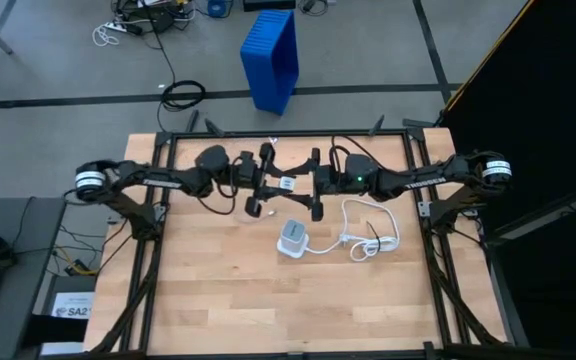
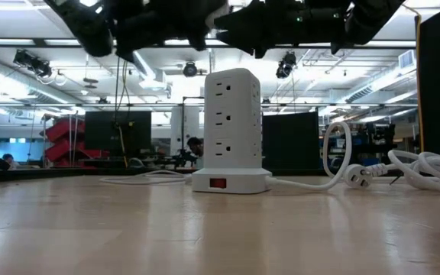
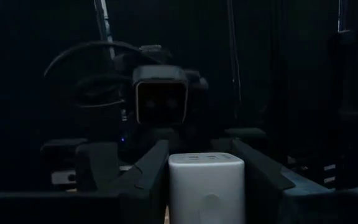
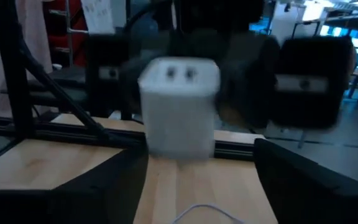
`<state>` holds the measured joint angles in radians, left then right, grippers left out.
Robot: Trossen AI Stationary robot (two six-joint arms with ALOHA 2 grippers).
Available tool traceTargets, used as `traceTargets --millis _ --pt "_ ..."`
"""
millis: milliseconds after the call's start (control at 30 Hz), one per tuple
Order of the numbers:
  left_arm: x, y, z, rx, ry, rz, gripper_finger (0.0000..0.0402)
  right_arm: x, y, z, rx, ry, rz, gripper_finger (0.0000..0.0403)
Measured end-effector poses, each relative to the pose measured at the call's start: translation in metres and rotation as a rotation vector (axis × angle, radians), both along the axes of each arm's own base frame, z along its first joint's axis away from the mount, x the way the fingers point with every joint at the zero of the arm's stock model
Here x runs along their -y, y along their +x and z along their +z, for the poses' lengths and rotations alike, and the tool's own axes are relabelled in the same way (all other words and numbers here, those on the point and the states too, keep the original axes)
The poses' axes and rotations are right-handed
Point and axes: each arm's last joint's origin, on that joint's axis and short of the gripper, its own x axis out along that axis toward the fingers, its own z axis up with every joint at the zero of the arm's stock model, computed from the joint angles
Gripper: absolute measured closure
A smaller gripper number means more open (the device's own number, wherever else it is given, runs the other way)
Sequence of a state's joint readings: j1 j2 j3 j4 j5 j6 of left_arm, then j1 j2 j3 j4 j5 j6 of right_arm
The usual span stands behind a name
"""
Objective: Plug in charger
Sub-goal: Insert the white charger cable into the white charger adapter
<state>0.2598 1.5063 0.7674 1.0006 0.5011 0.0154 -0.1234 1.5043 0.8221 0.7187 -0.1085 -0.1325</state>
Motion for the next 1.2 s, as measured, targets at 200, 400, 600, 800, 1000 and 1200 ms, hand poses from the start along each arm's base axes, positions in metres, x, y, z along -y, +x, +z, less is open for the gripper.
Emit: traceTargets --millis 200,400,600,800,1000,1200 --pt "-0.001 0.013 -0.002 -0.004 0.003 -0.026 0.0277 0.0 0.0 -0.001 -0.011 -0.002 -0.016 0.0171" --pt "-0.001 0.014 -0.003 -0.021 -0.011 -0.043 0.0278 -0.001 0.0 -0.008 -0.082 -0.025 -0.035 0.0269" --pt "-0.001 0.014 -0.003 -0.032 -0.011 -0.06 0.0278 -0.003 0.0 -0.01 -0.092 -0.052 -0.028 0.0387" --pt "-0.001 0.014 -0.003 -0.035 -0.013 -0.058 0.0278 -0.002 0.0 -0.01 -0.098 -0.041 -0.031 0.0358" --pt "-0.001 0.014 -0.004 -0.041 -0.013 -0.065 0.0278 -0.004 0.0 -0.011 -0.109 -0.041 -0.033 0.0268" --pt "0.001 0.014 -0.004 -0.033 0.01 -0.07 0.0278 -0.005 0.0 -0.009 -0.095 -0.035 -0.03 0.0176"
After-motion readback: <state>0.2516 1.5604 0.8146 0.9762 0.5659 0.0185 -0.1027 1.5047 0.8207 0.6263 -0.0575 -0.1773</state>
